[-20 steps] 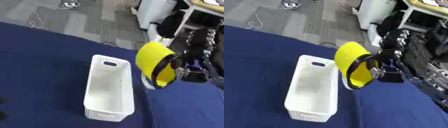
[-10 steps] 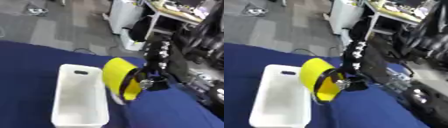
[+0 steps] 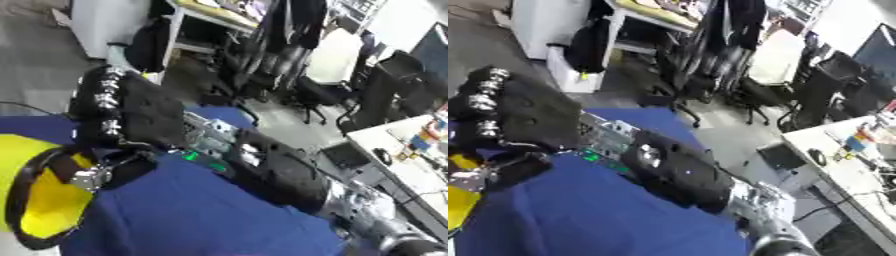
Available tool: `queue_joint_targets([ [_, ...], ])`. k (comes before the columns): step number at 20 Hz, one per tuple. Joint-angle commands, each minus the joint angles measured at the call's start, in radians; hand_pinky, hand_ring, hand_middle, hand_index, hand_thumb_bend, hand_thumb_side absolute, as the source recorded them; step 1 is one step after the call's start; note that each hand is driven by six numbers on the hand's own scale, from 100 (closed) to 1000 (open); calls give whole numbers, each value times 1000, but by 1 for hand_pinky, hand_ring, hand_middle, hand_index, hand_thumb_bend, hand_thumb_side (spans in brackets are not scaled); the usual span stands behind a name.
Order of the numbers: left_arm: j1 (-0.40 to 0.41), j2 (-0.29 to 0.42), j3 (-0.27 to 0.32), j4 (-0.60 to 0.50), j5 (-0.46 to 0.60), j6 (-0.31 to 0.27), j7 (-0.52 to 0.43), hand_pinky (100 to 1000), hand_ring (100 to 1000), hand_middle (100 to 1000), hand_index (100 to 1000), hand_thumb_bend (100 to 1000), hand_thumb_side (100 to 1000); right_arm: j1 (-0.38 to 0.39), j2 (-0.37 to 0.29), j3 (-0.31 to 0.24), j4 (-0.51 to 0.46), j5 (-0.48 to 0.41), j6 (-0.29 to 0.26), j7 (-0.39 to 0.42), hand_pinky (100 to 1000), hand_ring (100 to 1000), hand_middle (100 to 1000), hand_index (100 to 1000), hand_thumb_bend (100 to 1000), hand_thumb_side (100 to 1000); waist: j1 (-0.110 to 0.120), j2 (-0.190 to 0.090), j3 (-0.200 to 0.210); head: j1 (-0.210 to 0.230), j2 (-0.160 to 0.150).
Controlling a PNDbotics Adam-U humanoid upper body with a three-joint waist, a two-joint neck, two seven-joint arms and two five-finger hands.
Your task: Pick up objects on the table and place them in the box.
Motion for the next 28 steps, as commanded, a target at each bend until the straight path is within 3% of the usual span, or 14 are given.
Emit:
queue_joint_targets([
  [1,6,18,-3,-16,-9,-5,-2,790,527,685,803,100,829,-20,-27,1,-2,-4,-10,21,100,100,100,122,100,663,7,-15,4,-35,11],
  [6,13,21,-1,-16,-15,-8,-1,790,526,684,803,100,829,-31,-22,15,2,-2,-24,37,100,100,100,120,100,664,7,-16,10,-11,11],
  [9,14,21,0,-16,-18,-8,0,790,526,684,803,100,828,-41,-13,25,4,-3,-33,50,100,100,100,120,100,665,7,-15,11,38,14],
  [11,11,22,0,-16,-19,-7,2,790,526,684,803,100,828,-49,-4,31,9,-6,-39,60,100,100,100,116,100,664,7,-13,12,126,42],
  [13,10,23,-1,-16,-20,-5,1,790,525,684,803,100,828,-57,2,37,15,-6,-45,69,100,100,100,116,100,664,7,-10,16,262,59],
  [15,6,23,-3,-16,-21,-4,-1,790,525,683,802,100,828,-63,5,41,20,-5,-48,76,100,100,100,115,100,664,7,-6,25,384,53],
  [17,3,23,-5,-16,-21,-3,-3,790,524,683,802,100,827,-71,6,44,27,-3,-51,85,100,100,100,114,100,664,7,-1,35,441,42],
  [20,-1,22,-7,-16,-21,-3,-7,789,523,682,802,100,827,-84,9,53,39,8,-55,99,100,100,100,113,100,665,7,7,50,459,31],
  [26,-5,17,-12,-16,-20,-6,-13,789,522,682,802,100,830,-94,11,63,64,25,-58,112,100,100,100,114,100,673,7,15,69,438,19],
  [28,-4,16,-13,-16,-20,-6,-15,789,522,682,802,100,826,-93,11,62,73,37,-43,119,100,100,100,145,100,729,7,17,72,422,21],
])
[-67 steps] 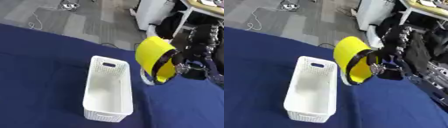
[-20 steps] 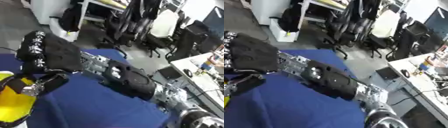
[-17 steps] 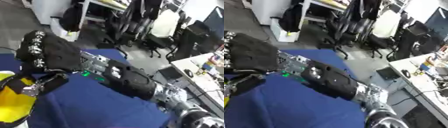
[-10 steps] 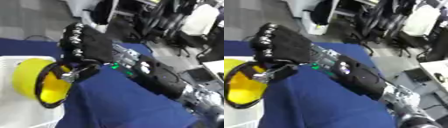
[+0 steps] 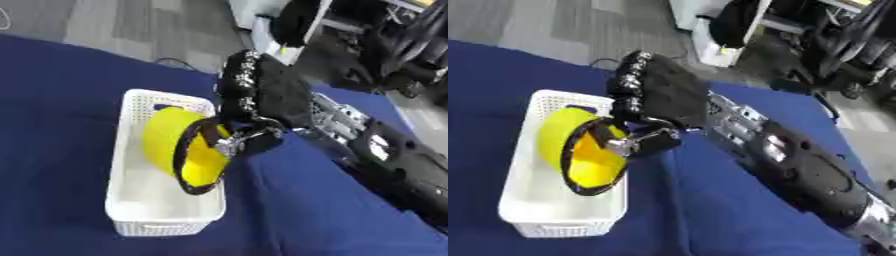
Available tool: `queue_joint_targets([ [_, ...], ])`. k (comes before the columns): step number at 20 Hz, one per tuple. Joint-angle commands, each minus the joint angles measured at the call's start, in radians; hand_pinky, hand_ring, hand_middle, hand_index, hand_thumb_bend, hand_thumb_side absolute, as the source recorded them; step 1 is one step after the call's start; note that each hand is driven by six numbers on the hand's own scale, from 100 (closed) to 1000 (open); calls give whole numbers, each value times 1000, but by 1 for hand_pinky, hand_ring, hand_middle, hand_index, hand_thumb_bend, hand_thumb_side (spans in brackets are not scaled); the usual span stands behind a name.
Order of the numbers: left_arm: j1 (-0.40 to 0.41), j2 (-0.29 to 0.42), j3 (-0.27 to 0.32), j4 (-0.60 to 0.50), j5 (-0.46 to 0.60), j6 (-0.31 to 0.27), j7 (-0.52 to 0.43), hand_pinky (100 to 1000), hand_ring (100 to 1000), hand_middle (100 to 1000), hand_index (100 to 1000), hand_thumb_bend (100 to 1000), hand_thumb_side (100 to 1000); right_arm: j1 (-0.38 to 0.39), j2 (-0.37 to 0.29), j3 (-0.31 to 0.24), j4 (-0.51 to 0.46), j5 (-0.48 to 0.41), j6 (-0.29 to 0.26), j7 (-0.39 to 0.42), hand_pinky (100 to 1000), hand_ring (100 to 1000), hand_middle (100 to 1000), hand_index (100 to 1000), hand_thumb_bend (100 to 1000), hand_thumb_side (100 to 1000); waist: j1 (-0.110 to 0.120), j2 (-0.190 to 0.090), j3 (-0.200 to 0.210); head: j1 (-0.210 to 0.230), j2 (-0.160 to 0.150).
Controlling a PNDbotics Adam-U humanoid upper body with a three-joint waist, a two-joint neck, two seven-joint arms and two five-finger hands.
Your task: Pick up objects on the table and place them in the box.
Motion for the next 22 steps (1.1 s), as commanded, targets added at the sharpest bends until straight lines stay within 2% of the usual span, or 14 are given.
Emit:
queue_joint_targets([
  [1,-7,6,-4,-16,-4,-2,-3,790,522,682,802,100,826,-13,-18,-8,7,25,19,16,100,315,330,535,100,1000,8,-16,0,-31,-7],
  [2,-7,6,-4,-16,-4,-2,-3,790,522,682,802,100,827,-11,-17,-6,9,37,23,27,100,214,242,450,100,1000,8,-16,0,-36,-6],
  [3,-7,5,-5,-16,-4,-1,-4,790,522,682,802,100,826,-7,-15,1,19,51,19,56,673,720,724,895,100,1000,8,-15,-1,-48,-1],
  [4,-7,4,-5,-16,-4,0,-4,790,522,682,802,100,827,-8,-11,5,25,55,12,80,759,772,772,929,100,1000,8,-14,-2,-58,2],
  [6,-5,2,-5,-16,-4,0,-5,790,521,681,802,100,827,-11,-5,6,24,46,1,101,858,812,813,946,100,1000,8,-13,-5,-70,6],
  [9,-4,2,-4,-16,-6,0,-5,790,521,681,802,100,827,-12,-3,2,19,35,-4,102,901,822,828,949,100,1000,8,-10,-6,-86,8],
  [22,1,7,-2,-16,-12,-4,-4,790,521,681,802,100,826,-2,9,-10,0,9,0,70,874,802,823,941,100,1000,8,-12,-13,-105,18],
])
